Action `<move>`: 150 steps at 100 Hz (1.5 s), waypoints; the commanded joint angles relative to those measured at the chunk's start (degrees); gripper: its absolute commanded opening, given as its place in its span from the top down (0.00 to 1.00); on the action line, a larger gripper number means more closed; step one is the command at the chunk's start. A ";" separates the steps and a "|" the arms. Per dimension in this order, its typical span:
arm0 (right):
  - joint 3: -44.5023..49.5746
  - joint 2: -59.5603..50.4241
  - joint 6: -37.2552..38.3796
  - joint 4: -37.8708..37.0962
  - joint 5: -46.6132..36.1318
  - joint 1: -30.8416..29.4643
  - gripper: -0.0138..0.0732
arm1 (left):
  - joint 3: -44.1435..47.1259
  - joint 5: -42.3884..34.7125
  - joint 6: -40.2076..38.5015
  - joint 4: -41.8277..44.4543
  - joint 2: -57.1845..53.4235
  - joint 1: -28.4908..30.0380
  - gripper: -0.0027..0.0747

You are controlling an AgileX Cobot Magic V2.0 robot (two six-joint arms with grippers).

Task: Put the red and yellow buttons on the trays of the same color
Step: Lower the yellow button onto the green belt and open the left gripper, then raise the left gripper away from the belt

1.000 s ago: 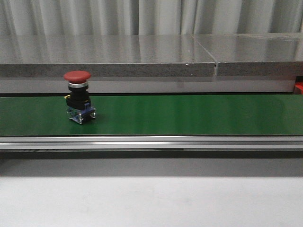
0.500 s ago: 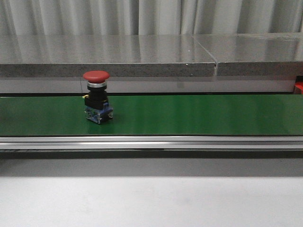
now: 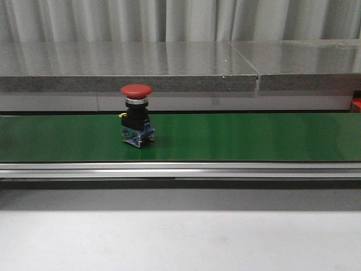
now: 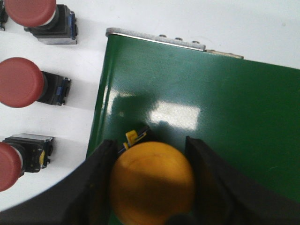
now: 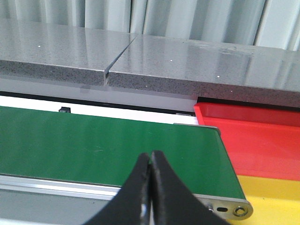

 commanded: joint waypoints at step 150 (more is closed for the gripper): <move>-0.55 -0.95 -0.11 -0.54 -5.86 -0.03 0.92 | 18.25 -22.49 2.32 -1.35 -45.11 -9.42 0.24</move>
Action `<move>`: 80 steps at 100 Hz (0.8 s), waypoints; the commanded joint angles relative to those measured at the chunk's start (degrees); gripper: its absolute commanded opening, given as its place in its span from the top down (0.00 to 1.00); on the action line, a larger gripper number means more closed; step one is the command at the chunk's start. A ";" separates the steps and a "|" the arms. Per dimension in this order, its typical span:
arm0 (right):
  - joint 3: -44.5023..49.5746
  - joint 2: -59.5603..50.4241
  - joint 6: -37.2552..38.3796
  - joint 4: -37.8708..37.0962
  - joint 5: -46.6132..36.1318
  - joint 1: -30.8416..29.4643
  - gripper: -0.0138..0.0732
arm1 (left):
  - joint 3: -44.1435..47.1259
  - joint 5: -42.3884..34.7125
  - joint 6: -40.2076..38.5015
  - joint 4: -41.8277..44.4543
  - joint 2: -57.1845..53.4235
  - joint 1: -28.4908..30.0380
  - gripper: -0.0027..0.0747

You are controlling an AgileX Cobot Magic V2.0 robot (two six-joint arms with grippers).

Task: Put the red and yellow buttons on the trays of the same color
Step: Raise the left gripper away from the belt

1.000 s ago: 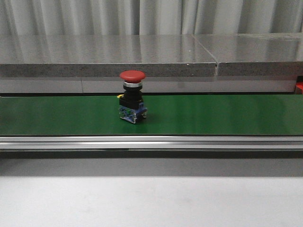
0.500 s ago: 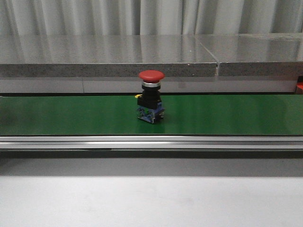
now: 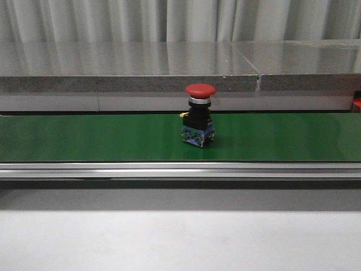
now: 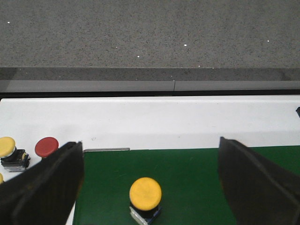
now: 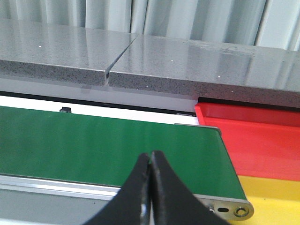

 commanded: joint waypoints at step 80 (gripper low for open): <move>-10.16 0.75 -0.11 3.93 1.27 -0.03 0.92 | 24.68 -9.05 -0.54 -0.93 -32.73 -0.53 0.99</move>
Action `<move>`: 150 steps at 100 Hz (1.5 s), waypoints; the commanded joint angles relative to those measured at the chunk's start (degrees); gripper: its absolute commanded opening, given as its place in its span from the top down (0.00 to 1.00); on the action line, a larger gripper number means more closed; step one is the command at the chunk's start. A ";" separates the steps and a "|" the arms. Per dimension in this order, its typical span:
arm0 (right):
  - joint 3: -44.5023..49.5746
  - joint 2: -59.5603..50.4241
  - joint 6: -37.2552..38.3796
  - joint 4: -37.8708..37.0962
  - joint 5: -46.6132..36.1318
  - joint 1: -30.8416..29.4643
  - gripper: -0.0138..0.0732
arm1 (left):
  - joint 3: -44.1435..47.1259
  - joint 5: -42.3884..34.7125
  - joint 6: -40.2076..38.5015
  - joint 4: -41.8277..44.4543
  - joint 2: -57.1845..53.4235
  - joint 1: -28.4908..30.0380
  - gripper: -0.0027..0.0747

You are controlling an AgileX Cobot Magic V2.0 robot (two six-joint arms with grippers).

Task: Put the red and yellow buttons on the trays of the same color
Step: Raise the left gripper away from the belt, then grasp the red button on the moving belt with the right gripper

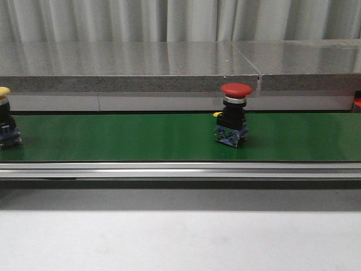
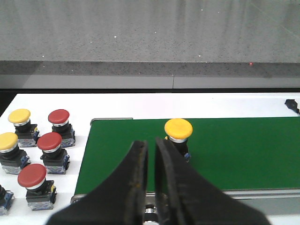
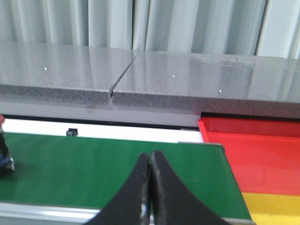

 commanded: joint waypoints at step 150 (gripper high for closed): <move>-49.73 60.87 -10.70 14.22 38.85 0.36 0.11 | -1.47 -4.92 -0.54 -0.81 0.33 -0.53 0.99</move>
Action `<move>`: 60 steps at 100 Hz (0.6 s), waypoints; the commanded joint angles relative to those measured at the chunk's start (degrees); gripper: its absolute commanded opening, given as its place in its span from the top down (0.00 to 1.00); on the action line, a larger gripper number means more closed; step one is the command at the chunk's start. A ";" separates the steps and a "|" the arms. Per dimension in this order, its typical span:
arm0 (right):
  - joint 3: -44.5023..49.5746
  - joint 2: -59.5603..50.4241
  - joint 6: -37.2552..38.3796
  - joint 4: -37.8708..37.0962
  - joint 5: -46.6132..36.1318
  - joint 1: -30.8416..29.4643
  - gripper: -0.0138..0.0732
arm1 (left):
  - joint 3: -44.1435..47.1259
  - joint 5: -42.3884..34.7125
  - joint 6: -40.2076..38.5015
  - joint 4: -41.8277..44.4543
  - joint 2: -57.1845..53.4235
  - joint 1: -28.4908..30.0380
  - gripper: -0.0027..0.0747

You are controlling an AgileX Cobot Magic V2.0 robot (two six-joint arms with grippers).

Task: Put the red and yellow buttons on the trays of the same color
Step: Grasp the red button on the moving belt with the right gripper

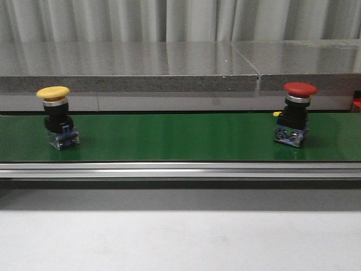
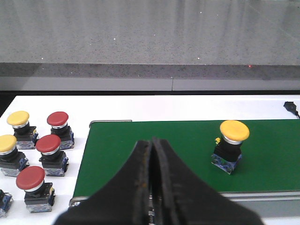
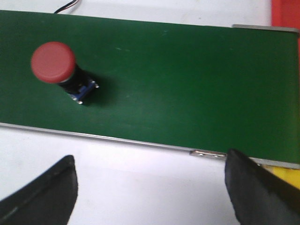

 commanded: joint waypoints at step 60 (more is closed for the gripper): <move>-10.84 21.29 -11.19 6.14 -8.51 4.61 0.11 | -1.47 -4.66 -0.54 -0.60 0.33 -0.53 0.99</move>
